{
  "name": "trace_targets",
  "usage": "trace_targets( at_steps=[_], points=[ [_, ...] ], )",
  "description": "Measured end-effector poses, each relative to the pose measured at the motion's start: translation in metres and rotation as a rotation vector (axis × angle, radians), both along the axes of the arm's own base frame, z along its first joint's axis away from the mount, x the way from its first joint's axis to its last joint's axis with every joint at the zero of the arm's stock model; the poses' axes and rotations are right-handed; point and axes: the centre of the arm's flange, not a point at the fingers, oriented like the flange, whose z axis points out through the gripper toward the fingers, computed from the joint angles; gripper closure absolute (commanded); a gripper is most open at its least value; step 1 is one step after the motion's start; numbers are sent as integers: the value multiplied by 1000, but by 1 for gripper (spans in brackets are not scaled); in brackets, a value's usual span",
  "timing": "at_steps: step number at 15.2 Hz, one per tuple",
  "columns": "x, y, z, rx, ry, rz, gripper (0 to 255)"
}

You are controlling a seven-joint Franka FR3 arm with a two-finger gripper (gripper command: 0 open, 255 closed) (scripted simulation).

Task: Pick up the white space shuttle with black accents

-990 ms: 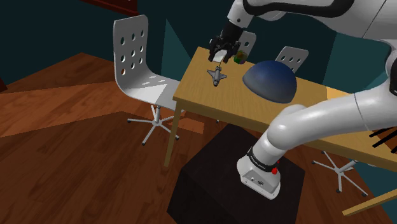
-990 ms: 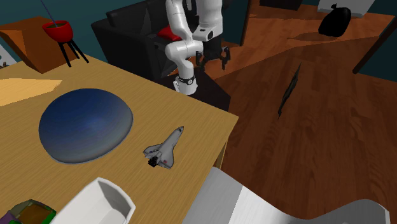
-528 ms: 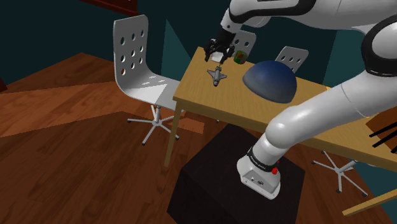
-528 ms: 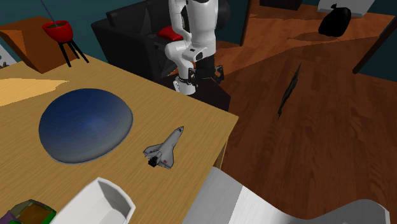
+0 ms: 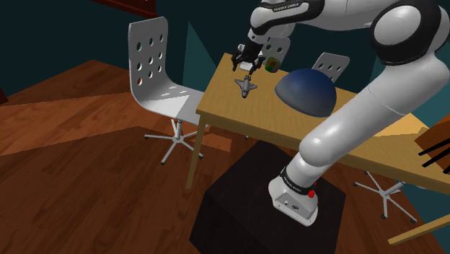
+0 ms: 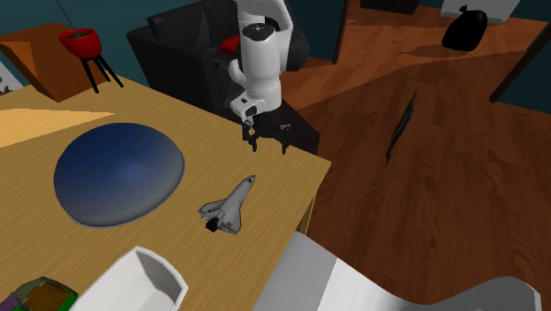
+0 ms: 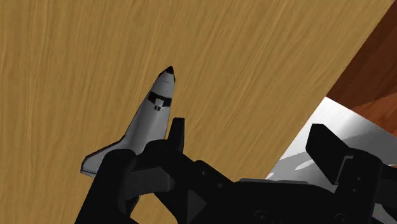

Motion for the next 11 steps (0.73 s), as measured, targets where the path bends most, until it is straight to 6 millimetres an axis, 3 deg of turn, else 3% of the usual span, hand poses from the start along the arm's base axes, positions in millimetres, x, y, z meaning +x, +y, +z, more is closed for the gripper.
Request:
trace_targets(
  at_steps=[11],
  points=[
    [28,-117,-59,-26,18,-273,0]
  ],
)
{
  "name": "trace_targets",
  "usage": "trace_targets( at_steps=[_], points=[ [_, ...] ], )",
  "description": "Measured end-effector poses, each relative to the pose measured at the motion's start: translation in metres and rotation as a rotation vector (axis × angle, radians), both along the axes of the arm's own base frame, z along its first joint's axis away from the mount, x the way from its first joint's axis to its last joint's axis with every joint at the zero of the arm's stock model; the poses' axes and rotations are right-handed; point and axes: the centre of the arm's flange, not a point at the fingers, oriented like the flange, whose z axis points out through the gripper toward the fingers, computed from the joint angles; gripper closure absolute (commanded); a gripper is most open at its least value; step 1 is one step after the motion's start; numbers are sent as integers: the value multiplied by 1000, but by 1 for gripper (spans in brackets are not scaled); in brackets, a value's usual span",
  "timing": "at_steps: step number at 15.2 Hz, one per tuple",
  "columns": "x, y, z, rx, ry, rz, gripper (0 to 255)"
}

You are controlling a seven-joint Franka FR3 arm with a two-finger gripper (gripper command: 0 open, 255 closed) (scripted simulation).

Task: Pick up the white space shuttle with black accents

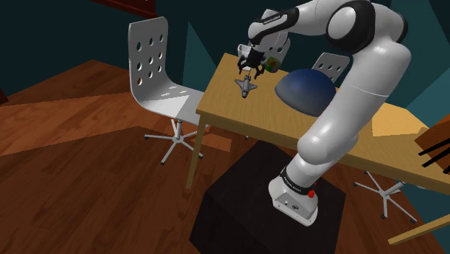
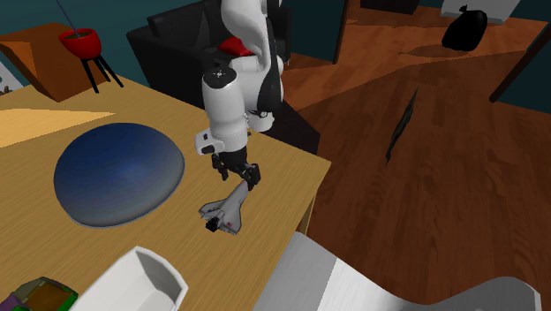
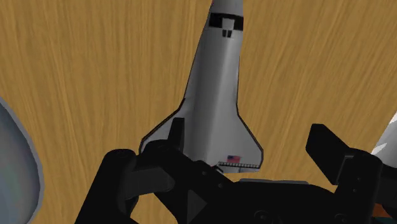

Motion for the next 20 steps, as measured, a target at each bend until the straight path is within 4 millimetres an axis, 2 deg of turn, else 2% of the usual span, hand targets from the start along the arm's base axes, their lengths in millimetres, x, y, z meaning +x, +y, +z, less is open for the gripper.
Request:
trace_targets(
  at_steps=[1,3,11,12,20],
  points=[
    [1,-15,-5,-2,2,-25,0],
    [3,-29,-14,-6,5,-63,0],
    [3,-35,-53,-7,6,-76,0],
    [4,-34,-55,-8,5,-76,255],
    [4,-35,-57,-8,4,-77,255]
  ],
)
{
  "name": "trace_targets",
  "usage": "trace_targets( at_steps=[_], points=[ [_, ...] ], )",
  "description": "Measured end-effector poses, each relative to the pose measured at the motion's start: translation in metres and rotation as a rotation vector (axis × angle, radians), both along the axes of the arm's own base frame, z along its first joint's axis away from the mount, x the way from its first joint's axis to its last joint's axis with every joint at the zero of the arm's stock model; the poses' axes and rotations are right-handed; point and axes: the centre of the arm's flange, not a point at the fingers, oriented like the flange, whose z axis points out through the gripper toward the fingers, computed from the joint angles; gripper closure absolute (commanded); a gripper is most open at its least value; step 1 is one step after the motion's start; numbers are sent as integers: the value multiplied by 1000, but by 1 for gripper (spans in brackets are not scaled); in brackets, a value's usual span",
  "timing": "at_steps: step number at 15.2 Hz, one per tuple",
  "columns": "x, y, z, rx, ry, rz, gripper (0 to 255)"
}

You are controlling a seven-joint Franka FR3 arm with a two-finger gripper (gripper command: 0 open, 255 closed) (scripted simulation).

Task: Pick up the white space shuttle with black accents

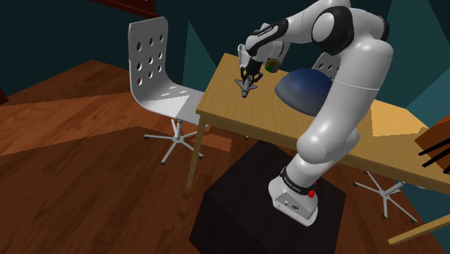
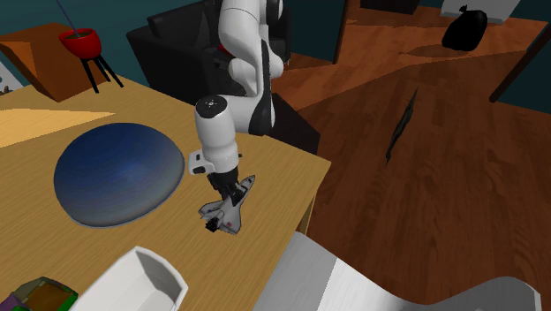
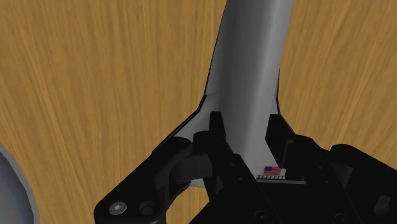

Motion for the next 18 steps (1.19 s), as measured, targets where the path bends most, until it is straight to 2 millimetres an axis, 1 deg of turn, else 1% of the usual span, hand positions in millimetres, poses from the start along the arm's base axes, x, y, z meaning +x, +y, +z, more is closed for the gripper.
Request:
trace_targets(
  at_steps=[2,5,12,17,18],
  points=[
    [0,0,0,0,0,0,255],
    [0,0,10,1,1,0,255],
    [2,0,47,1,1,0,255],
    [-1,0,74,1,1,0,255],
    [0,1,77,1,1,0,255]
  ],
)
